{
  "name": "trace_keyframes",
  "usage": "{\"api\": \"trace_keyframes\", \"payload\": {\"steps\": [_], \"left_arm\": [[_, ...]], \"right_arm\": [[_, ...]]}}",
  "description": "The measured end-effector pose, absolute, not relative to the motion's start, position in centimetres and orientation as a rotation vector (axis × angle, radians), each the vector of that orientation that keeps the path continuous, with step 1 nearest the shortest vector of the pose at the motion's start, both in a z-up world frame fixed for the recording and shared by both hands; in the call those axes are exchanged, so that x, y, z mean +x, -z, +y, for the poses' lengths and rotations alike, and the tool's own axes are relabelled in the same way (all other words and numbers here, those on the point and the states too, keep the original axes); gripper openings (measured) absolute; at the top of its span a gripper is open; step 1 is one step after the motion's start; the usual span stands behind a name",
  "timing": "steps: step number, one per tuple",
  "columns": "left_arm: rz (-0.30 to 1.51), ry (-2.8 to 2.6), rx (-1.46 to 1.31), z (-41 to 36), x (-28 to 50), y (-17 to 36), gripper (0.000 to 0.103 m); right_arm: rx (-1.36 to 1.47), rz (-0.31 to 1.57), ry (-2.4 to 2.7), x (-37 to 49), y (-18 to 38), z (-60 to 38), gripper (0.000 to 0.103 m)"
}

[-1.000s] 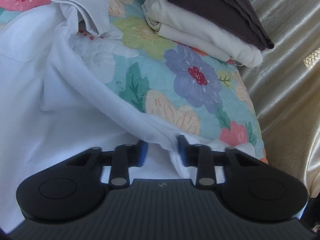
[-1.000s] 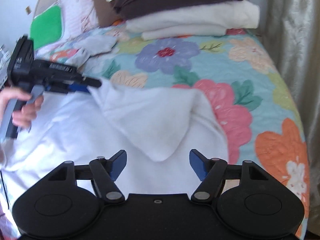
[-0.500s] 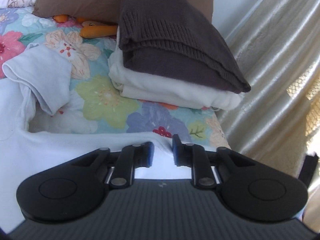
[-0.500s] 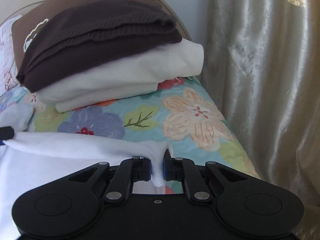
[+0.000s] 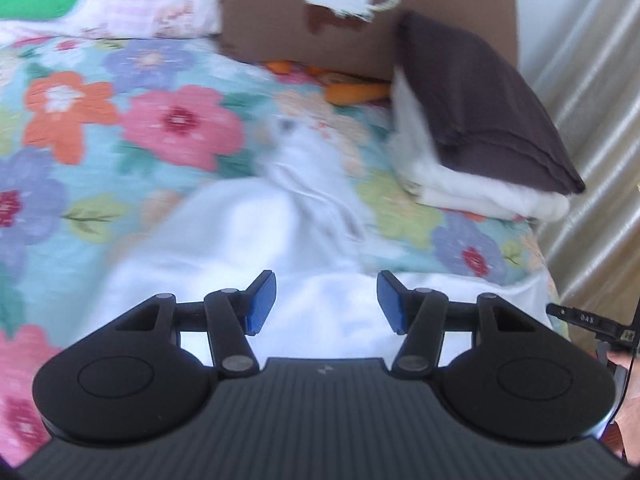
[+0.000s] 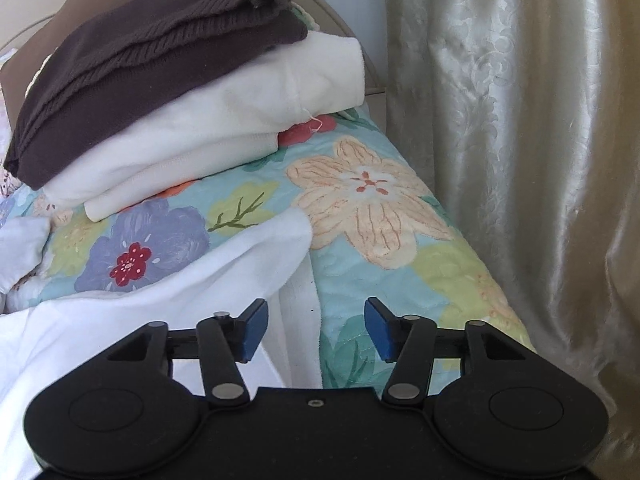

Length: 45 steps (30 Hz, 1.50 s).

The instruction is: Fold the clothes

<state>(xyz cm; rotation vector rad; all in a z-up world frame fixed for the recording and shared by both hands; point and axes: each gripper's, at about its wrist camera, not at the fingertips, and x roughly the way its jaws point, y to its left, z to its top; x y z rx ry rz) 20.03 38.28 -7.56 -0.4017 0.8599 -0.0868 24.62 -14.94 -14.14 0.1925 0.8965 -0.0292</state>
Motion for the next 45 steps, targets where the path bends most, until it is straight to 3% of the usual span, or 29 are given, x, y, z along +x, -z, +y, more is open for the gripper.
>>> {"api": "trace_keyframes", "payload": {"steps": [2, 3, 4, 6, 11, 16, 20, 21, 22, 24, 26, 30, 35, 45], "left_arm": [[0.860, 0.032, -0.414, 42.2, 19.8, 7.5, 0.055], [0.862, 0.005, -0.418, 44.0, 19.7, 7.6, 0.055], [0.868, -0.019, -0.413, 45.5, 19.6, 7.8, 0.055], [0.882, -0.056, -0.399, 48.0, 19.3, 8.2, 0.055], [0.904, -0.042, -0.384, 51.0, 18.3, 10.0, 0.055], [0.938, 0.037, -0.390, 50.3, 17.4, 12.9, 0.055], [0.990, 0.127, -0.539, 49.4, 17.0, 15.2, 0.051], [0.978, 0.162, -0.622, 49.3, 16.8, 15.6, 0.042], [0.965, 0.192, -0.686, 49.0, 16.5, 15.8, 0.020], [0.936, 0.220, -0.654, 47.4, 16.0, 15.2, 0.007], [0.909, 0.237, -0.564, 45.2, 15.3, 14.2, 0.006], [0.859, 0.297, -0.427, 40.2, 13.2, 12.5, 0.005], [1.011, 0.350, -0.459, 35.6, 11.7, 15.2, 0.005], [1.005, 0.287, -0.407, 35.6, 6.9, 13.4, 0.006]], "right_arm": [[0.183, 0.925, -0.001, 25.3, 15.1, -14.5, 0.061], [0.133, 0.930, -0.024, 25.5, 15.4, -13.8, 0.036], [0.075, 0.932, -0.044, 25.7, 15.6, -13.0, 0.004], [-0.093, 0.888, -0.002, 25.4, 15.2, -11.5, 0.001], [-0.118, 0.839, 0.231, 26.1, 14.7, -13.6, 0.000], [-0.028, 0.851, 0.189, 25.6, 13.9, -14.3, 0.003], [-0.022, 0.819, 0.118, 24.6, 11.8, -10.9, 0.024], [-0.022, 0.822, 0.084, 24.4, 11.4, -9.7, 0.028], [-0.016, 0.829, 0.037, 24.4, 11.0, -8.4, 0.028], [0.003, 0.872, -0.080, 24.5, 10.7, -5.7, 0.033], [0.027, 0.936, -0.214, 24.9, 10.7, -2.9, 0.041], [0.007, 1.011, -0.432, 24.1, 10.8, 3.8, 0.041], [-0.003, 1.047, -0.674, 22.9, 9.2, 12.2, 0.044], [-0.237, 1.047, -0.795, 21.6, 11.1, 24.6, 0.062]]}}
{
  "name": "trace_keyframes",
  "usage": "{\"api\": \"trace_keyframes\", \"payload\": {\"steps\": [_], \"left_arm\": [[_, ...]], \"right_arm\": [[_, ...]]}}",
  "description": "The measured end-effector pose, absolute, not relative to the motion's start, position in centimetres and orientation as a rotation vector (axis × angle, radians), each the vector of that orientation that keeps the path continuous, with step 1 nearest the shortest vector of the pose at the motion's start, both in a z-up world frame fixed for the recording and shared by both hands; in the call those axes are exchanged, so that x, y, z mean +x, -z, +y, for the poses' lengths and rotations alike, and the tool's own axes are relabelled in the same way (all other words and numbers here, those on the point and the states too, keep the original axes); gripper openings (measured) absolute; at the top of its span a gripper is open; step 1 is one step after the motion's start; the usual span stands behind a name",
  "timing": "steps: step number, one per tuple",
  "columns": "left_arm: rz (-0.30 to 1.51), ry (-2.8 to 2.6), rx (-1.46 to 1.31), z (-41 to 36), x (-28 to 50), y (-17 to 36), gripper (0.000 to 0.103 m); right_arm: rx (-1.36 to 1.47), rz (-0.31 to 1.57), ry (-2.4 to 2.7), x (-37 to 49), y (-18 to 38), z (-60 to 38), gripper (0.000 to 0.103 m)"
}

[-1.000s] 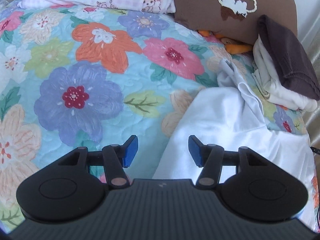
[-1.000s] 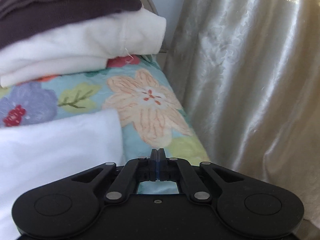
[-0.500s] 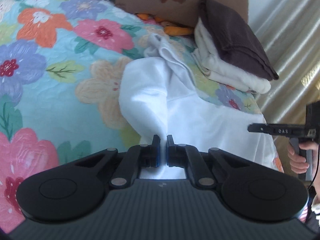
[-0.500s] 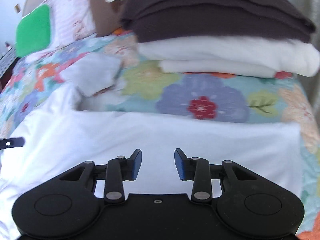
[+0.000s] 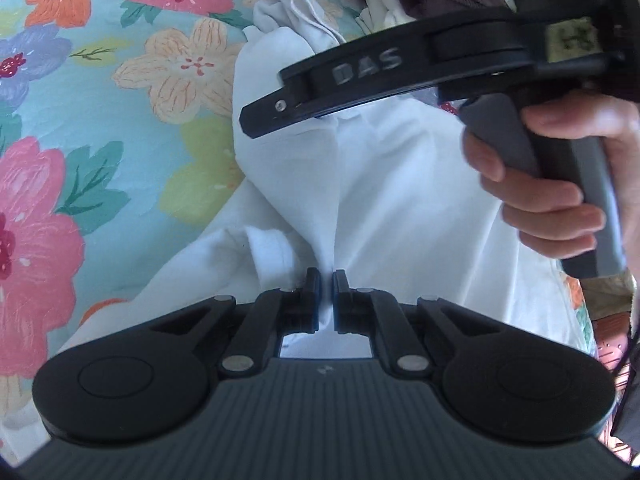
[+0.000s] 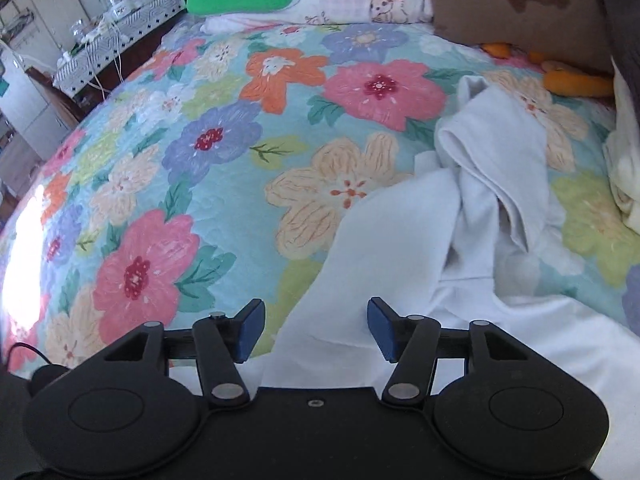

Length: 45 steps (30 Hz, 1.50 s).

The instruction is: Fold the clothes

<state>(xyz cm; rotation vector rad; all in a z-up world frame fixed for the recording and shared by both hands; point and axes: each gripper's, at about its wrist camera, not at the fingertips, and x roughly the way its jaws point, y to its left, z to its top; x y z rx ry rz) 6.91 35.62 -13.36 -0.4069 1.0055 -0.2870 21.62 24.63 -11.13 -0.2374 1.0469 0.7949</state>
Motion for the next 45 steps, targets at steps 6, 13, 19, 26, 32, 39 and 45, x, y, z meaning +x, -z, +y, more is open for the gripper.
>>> {"api": "trace_keyframes", "payload": {"steps": [6, 13, 19, 26, 32, 39, 45], "left_arm": [[0.869, 0.318, -0.607, 39.1, 3.4, 10.8, 0.009], [0.840, 0.190, -0.556, 41.2, 2.7, 10.3, 0.020], [0.859, 0.142, -0.539, 41.6, 2.2, 10.0, 0.020], [0.865, 0.076, -0.527, 42.7, -0.4, 8.0, 0.020], [0.923, 0.023, -0.582, 42.9, -3.2, 8.0, 0.024], [0.922, -0.033, -0.555, 43.8, -6.5, 5.1, 0.033], [0.903, -0.056, -0.485, 43.2, -5.5, 5.6, 0.044]], "right_arm": [[-0.433, 0.879, -0.578, 19.9, 13.3, 23.0, 0.000], [-0.211, 0.916, -0.445, 20.7, 13.3, 13.7, 0.000], [-0.013, 0.929, -0.566, 19.7, 12.0, 13.8, 0.009], [-0.135, 0.948, -0.701, 17.3, 8.2, 20.9, 0.035], [-0.255, 1.054, -0.661, 16.3, 8.5, 24.0, 0.049], [-0.336, 1.126, -0.635, 16.2, 7.3, 25.4, 0.049], [-0.404, 1.128, -0.581, 16.9, 7.8, 27.0, 0.061]]}}
